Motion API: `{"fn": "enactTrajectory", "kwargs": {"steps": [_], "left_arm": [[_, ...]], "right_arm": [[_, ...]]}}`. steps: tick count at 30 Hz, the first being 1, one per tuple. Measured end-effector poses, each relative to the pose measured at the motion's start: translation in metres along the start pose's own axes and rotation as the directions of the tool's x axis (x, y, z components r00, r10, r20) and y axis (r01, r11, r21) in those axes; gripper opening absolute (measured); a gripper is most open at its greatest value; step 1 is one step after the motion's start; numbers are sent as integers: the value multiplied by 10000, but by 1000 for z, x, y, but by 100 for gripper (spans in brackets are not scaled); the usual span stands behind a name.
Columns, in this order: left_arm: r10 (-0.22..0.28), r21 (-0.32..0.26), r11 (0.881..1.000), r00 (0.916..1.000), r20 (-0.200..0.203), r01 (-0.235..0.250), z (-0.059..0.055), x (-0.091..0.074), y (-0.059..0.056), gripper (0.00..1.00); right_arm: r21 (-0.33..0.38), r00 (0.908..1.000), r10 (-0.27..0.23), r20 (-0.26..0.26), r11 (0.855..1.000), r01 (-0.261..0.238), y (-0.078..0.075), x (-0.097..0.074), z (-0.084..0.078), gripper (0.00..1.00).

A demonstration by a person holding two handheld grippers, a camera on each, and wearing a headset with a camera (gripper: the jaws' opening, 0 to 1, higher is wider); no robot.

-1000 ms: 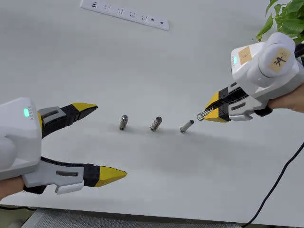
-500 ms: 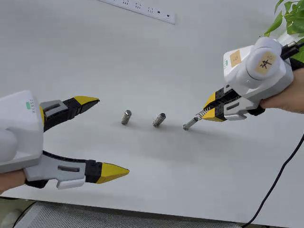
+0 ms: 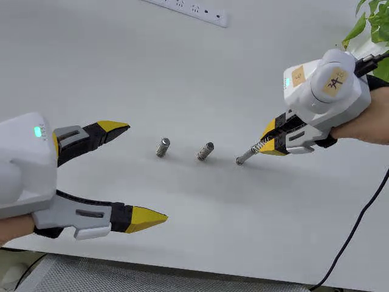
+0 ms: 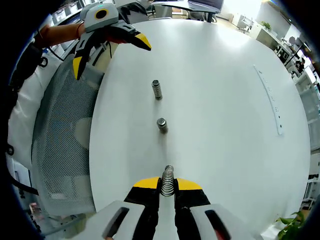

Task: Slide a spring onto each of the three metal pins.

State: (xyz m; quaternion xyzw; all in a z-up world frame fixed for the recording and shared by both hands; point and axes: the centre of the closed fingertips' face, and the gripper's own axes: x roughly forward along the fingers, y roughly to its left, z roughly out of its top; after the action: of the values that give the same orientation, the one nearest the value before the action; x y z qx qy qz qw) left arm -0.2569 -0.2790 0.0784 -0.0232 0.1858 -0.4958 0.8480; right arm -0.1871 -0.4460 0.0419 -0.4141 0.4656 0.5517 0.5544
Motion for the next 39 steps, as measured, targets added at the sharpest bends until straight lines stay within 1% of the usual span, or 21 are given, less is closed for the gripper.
{"fn": "enactTrajectory", "kwargs": {"steps": [4,16,20,26,34,39], "left_arm": [[-33,-37,10000,10000,35,33,1,1,-1,90],[-125,-102,9999,9999,103,126,3,2,-6,90],[-114,-134,9998,9999,90,115,2,2,-5,90],[-113,-191,9998,9999,107,115,1,1,-5,89],[-117,-252,9996,9998,135,120,0,1,-5,89],[-132,-302,9995,9998,144,137,-1,1,-6,89]], "right_arm": [[-37,10000,18,-27,10000,-18,2,1,1,7],[-148,9998,72,-194,9999,-75,-2,7,-2,7],[-205,9996,142,-230,9997,-147,0,10,-1,7],[-254,9994,174,-313,9995,-182,-2,15,-3,7],[-289,9988,252,-412,9992,-264,2,21,-2,7],[-257,9986,305,-432,9992,-316,-1,29,-6,7]]}}
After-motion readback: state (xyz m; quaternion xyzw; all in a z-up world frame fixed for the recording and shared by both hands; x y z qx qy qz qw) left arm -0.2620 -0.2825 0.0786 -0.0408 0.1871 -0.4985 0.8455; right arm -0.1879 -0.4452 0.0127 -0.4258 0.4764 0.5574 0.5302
